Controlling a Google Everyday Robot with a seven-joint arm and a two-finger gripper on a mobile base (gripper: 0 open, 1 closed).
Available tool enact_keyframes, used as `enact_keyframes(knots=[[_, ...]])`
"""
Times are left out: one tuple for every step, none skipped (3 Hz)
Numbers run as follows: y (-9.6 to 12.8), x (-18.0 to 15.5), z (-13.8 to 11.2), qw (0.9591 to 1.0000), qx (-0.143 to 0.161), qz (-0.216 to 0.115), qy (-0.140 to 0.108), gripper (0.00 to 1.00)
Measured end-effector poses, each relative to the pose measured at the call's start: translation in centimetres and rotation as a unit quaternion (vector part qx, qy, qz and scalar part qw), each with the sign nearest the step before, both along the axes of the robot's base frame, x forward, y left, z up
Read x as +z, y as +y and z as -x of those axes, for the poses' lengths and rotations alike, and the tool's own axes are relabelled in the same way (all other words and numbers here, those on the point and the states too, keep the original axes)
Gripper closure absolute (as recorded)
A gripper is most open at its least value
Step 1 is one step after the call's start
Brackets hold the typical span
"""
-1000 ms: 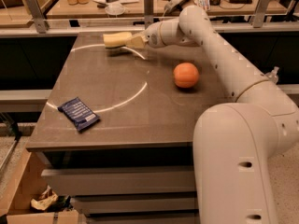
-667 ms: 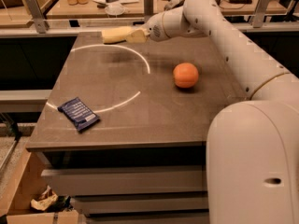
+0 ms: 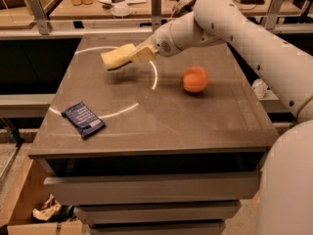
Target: Move sponge near rxbar blueberry
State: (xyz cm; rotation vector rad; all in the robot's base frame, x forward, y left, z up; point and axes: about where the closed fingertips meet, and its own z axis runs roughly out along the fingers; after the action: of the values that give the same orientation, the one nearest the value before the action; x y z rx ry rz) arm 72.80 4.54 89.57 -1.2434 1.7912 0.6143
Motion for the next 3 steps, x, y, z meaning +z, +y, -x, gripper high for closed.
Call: enact_keyframes(knots=[[0.7,-0.7,0.9,0.9998,0.017,0.01,-0.001,1.0],[1.3,-0.4,2.2,0.9989,0.039,0.026,-0.006,1.0],[2.6,0.2,5.6,0.9968,0.066,0.036,-0.025,1.0]])
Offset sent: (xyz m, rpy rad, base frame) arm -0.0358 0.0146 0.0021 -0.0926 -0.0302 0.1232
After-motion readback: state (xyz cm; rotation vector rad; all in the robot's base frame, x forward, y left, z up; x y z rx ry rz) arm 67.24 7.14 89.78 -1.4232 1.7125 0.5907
